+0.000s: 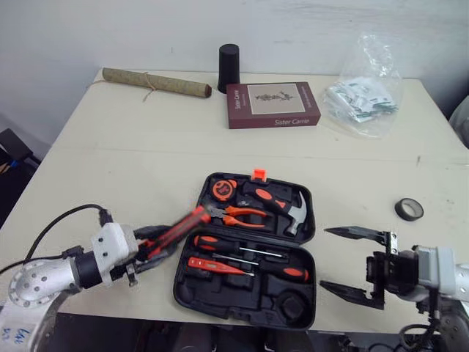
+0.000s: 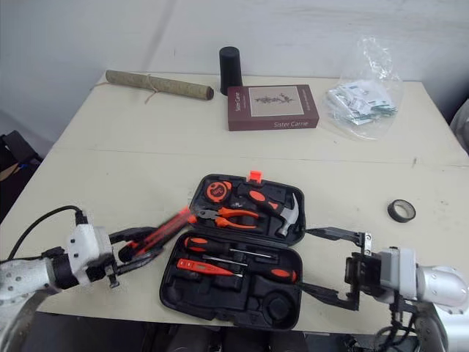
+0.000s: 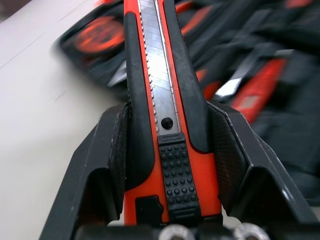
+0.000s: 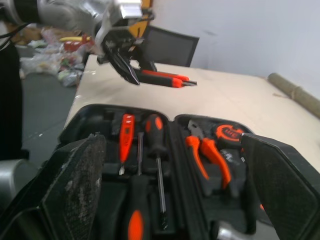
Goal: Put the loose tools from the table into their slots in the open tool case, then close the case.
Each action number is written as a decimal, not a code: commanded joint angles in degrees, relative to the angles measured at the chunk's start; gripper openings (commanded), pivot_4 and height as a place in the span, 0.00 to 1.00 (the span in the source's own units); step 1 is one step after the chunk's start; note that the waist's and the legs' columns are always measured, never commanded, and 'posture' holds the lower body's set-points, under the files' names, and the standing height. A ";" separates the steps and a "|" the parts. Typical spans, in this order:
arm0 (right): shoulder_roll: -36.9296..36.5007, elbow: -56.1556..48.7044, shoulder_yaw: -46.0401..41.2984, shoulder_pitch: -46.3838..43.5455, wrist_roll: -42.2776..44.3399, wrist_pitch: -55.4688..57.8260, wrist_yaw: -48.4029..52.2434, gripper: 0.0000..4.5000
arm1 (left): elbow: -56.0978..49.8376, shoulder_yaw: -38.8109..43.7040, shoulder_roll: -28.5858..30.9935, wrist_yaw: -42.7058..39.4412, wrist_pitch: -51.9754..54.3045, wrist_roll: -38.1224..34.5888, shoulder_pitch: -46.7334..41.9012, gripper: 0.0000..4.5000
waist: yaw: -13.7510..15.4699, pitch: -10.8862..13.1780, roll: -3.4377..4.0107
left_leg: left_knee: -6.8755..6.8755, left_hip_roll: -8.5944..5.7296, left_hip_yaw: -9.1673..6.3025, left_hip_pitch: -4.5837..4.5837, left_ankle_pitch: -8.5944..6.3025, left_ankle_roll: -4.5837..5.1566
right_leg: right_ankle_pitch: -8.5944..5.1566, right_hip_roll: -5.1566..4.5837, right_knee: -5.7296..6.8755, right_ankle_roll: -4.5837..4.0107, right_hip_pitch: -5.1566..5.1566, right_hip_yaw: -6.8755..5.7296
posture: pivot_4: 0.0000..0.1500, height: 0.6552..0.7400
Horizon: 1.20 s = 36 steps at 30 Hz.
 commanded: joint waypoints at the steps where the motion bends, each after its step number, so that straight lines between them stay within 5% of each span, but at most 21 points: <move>1: -0.82 -5.09 -1.31 2.66 2.92 1.89 0.11 1.00 | -1.11 -3.87 5.82 -9.76 -0.78 -1.70 -3.39 0.36 | -0.11 0.02 0.01 | -0.01 0.02 -0.01 0.00 0.01 -0.01 | 0.00 0.03 0.01 0.00 0.00 -0.02 | 1.00 1.00; 6: -2.00 -6.61 -2.36 6.05 2.31 3.05 1.13 1.00 | -5.56 -16.64 7.23 -4.58 10.92 2.33 -14.79 0.36 | -0.01 0.08 0.02 | -0.01 -0.01 0.00 0.09 0.05 0.04 | 0.02 0.05 0.14 0.05 0.05 0.03 | 1.00 1.00; 14: -2.61 -6.87 -4.75 10.11 2.11 4.07 1.29 1.00 | -7.01 -30.94 7.35 -5.75 14.16 12.68 -24.08 0.36 | 0.00 0.17 -0.12 | 0.01 0.01 0.07 0.05 0.10 0.01 | 0.04 0.22 0.15 0.08 0.01 0.04 | 1.00 1.00; 36: -0.91 -4.56 -4.89 12.02 -0.20 1.05 1.73 1.00 | -6.29 -38.12 5.45 -4.18 13.81 21.59 -24.38 0.36 | 0.13 0.18 -0.15 | 0.13 -0.01 0.03 0.06 0.12 0.06 | 0.04 0.12 0.22 0.08 0.06 0.06 | 1.00 1.00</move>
